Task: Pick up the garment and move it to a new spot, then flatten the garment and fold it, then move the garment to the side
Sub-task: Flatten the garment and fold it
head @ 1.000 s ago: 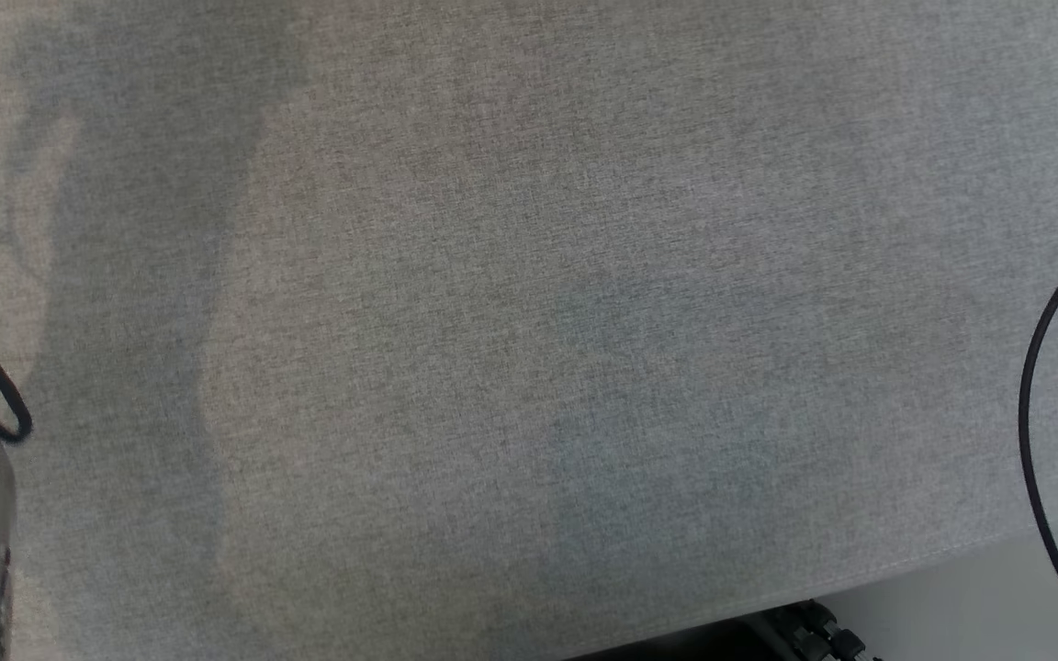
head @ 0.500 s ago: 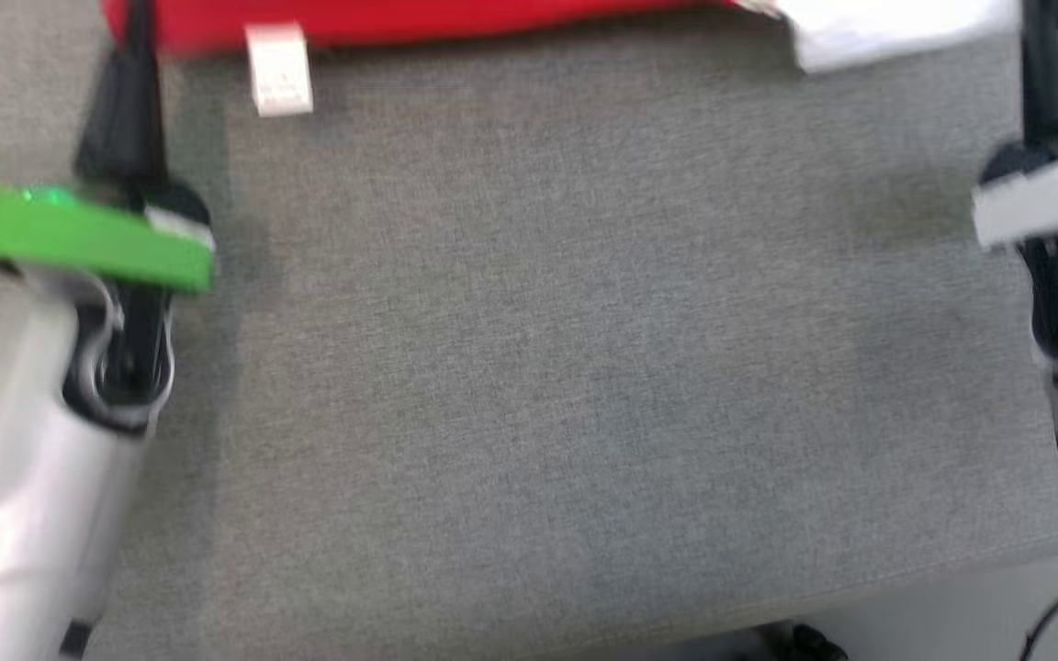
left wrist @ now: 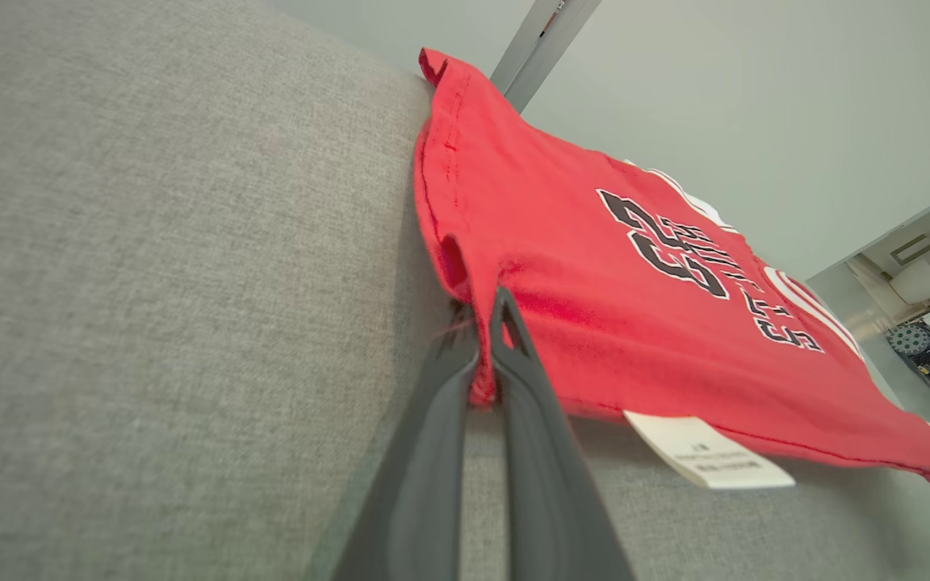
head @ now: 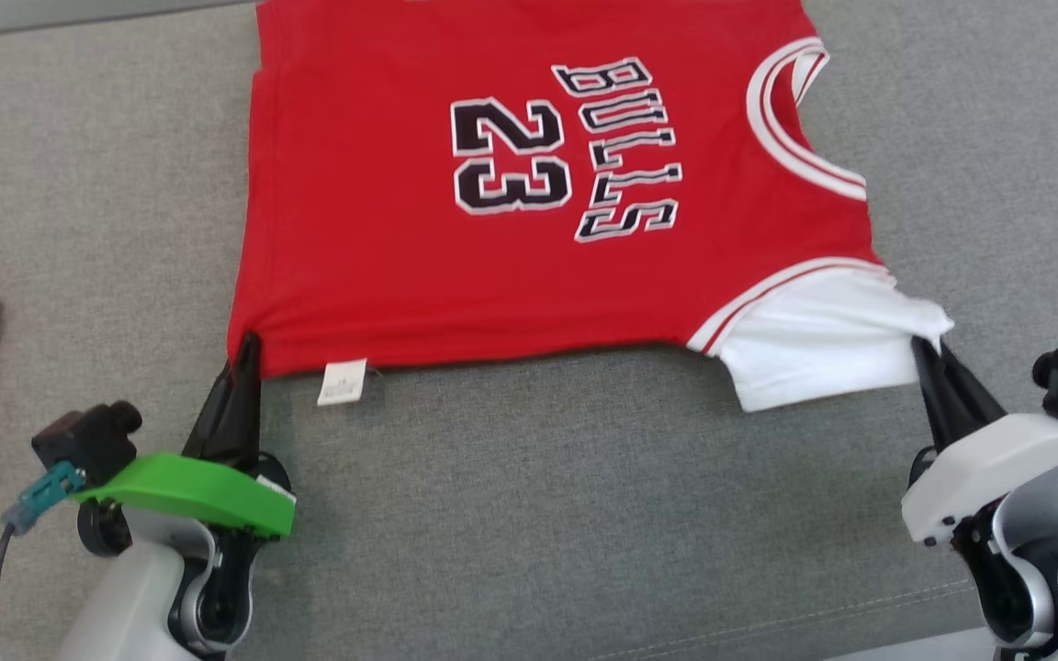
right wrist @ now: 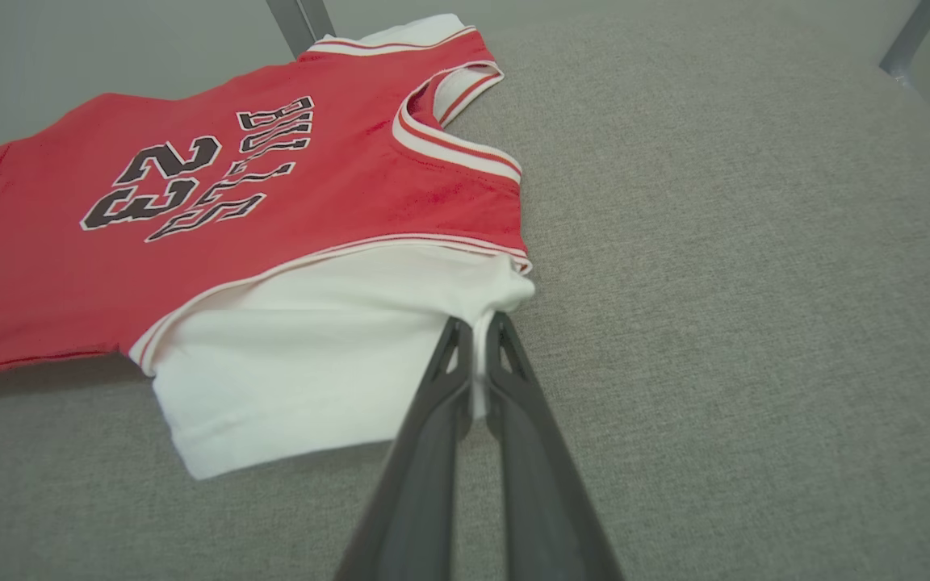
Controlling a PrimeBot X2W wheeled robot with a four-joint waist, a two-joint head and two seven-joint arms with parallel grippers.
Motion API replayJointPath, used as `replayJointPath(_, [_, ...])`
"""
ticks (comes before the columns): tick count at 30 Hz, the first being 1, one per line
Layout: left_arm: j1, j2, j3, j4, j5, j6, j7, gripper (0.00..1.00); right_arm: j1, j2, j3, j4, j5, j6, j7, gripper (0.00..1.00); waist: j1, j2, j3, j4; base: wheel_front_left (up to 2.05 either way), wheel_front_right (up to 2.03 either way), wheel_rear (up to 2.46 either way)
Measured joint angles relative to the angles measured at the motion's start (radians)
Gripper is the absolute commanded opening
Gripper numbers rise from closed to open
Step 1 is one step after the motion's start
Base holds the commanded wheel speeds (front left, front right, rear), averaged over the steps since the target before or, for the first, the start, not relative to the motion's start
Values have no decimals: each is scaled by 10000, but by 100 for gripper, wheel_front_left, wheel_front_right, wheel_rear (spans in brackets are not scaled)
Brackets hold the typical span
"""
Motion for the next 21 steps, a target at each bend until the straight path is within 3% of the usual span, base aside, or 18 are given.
replayJointPath(10, [2140,-151,213,-686,261,441,123,0,1328,54,-102,-182,-397,0,2207,0,-1,0,-1289,10,0,0,0])
replayJointPath(21, [3313,-4,-205,-1536,205,1103,897,0,2129,94,-278,-660,-639,-2,3843,0,0,0,-1722,272,0,0,0])
